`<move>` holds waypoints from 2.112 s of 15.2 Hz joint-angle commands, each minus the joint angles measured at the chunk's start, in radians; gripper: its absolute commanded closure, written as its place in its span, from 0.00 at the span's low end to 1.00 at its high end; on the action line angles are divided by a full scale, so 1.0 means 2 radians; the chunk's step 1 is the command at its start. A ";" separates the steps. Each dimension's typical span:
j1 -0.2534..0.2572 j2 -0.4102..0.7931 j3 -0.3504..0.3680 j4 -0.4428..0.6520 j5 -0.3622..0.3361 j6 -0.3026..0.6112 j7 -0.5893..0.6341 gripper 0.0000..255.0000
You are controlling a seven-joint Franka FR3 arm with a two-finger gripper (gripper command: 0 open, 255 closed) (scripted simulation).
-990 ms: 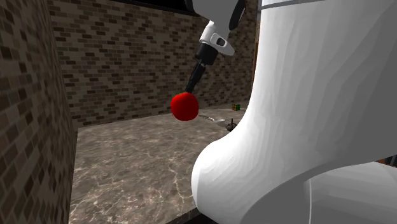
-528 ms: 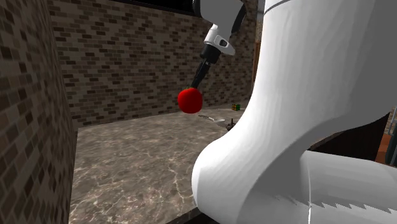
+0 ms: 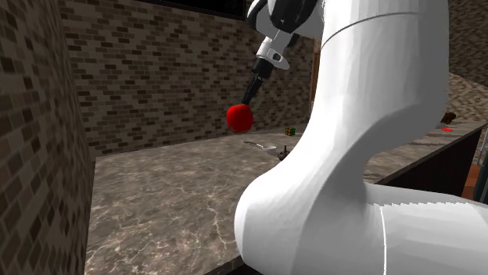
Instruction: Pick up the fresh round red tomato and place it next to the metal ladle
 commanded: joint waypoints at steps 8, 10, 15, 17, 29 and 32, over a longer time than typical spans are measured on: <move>0.035 0.133 -0.009 0.182 -0.041 -0.049 0.017 1.00; 0.032 0.125 -0.009 0.155 -0.039 -0.032 0.010 1.00; 0.025 0.113 -0.010 0.102 -0.035 0.006 -0.004 1.00; 0.023 0.110 -0.011 0.084 -0.034 0.020 -0.010 1.00; 0.017 0.109 -0.014 0.003 -0.032 0.095 -0.037 1.00; 0.016 0.112 -0.015 -0.012 -0.032 0.111 -0.043 1.00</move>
